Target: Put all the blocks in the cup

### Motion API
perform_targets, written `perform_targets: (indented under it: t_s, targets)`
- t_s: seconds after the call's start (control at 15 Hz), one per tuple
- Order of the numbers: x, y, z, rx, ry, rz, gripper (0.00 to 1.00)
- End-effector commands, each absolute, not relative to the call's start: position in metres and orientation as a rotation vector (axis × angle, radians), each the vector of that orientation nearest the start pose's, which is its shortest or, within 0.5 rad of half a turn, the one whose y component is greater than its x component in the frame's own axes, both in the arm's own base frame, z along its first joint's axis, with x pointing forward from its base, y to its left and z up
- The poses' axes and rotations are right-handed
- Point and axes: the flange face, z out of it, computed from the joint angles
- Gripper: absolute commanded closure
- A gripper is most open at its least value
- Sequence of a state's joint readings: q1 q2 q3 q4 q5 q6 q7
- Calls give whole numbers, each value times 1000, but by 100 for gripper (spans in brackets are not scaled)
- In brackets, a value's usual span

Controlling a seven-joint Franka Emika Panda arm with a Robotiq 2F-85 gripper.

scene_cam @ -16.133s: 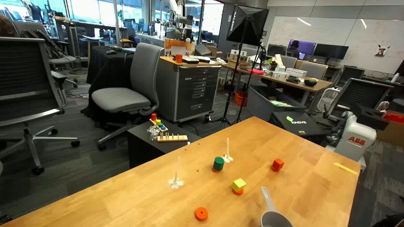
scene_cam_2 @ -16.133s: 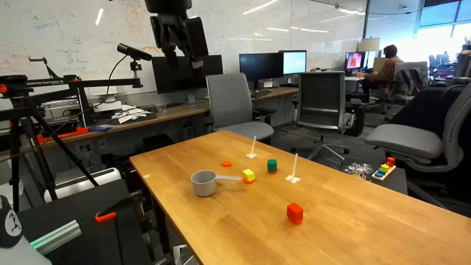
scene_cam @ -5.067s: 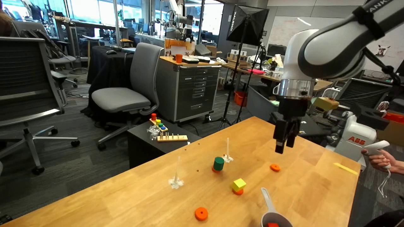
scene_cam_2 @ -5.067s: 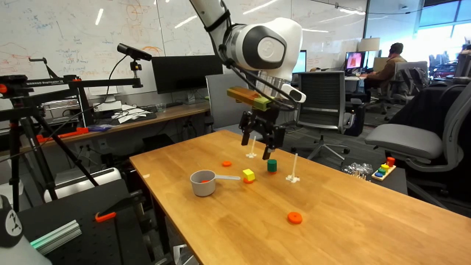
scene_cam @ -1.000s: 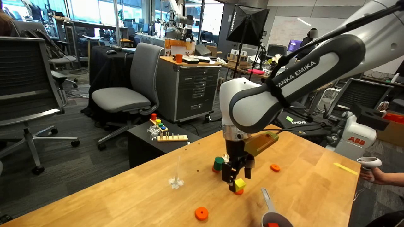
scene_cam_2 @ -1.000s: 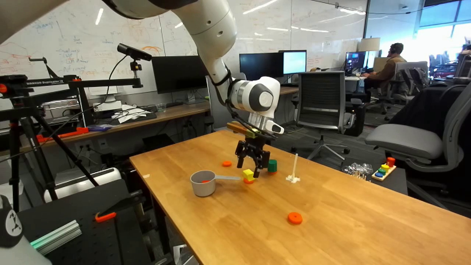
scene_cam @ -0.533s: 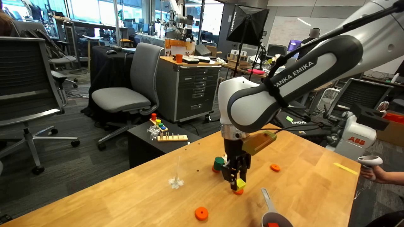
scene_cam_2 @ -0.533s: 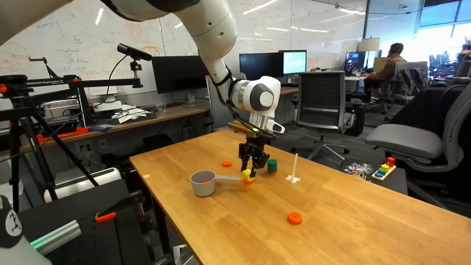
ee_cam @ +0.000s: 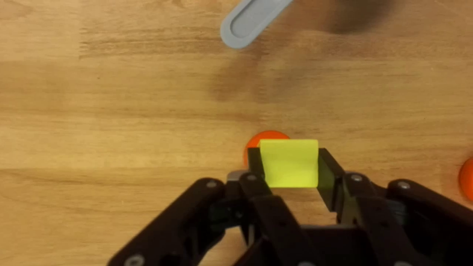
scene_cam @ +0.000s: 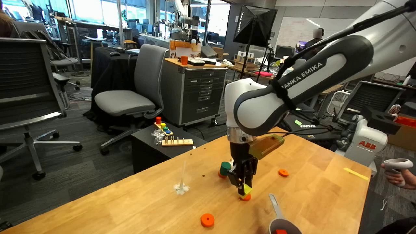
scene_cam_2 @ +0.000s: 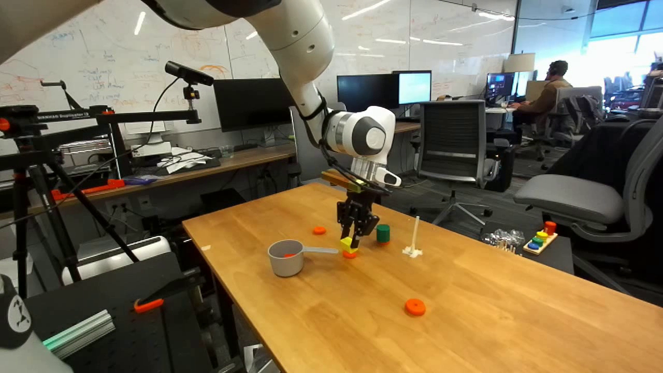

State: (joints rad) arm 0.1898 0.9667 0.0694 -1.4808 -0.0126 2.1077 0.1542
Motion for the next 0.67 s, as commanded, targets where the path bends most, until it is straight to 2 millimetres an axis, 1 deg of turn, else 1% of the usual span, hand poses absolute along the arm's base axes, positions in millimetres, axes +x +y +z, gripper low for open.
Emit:
perform_targets:
  t_s: [0.0, 0.07, 0.27, 0.4, 0.6]
  targets:
    - [630, 184, 90, -3088, -195, 551, 86]
    - [627, 191, 96, -3084, -215, 545, 86]
    - [614, 215, 123, -3070, -283, 508, 86]
    - [607, 226, 142, -3063, -320, 490, 86]
    - [594, 233, 166, -3060, -350, 486, 86]
